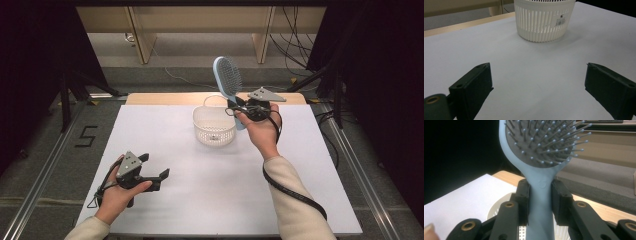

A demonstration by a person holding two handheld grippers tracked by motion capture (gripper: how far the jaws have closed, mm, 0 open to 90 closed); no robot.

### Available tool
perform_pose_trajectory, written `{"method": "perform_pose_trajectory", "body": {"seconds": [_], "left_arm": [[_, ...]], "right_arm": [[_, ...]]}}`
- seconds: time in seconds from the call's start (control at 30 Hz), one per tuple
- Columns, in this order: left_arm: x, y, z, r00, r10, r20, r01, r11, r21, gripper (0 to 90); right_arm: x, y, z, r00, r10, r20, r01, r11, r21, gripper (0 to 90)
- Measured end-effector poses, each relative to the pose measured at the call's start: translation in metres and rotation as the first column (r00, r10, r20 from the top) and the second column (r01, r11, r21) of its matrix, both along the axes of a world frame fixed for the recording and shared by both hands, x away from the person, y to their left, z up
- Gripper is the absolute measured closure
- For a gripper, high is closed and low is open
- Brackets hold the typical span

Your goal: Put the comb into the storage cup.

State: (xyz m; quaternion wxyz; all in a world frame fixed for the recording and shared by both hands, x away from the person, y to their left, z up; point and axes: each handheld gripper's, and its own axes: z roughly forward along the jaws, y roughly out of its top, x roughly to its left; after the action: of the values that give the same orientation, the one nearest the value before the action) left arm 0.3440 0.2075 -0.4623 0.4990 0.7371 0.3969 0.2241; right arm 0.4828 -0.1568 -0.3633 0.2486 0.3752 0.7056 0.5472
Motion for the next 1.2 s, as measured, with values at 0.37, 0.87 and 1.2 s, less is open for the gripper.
{"method": "perform_pose_trajectory", "body": {"seconds": [0.37,0.87,1.2], "left_arm": [[0.0,-0.0002,0.0,1.0,0.0,0.0,0.0,1.0,-0.001,7.0],[0.0001,-0.0004,0.0,1.0,-0.001,0.0,0.001,1.0,-0.001,7.0],[0.0001,-0.0008,-0.0001,1.0,0.0,-0.001,0.0,1.0,-0.002,7.0]], "right_arm": [[0.0025,0.0022,0.0009,1.0,0.002,-0.006,-0.002,1.0,-0.002,70.5],[0.0075,0.0062,0.0003,1.0,0.0,-0.01,0.0,1.0,-0.003,70.5],[0.0094,0.0074,0.0017,0.9999,0.0,-0.012,0.0,1.0,-0.003,70.5]]}}
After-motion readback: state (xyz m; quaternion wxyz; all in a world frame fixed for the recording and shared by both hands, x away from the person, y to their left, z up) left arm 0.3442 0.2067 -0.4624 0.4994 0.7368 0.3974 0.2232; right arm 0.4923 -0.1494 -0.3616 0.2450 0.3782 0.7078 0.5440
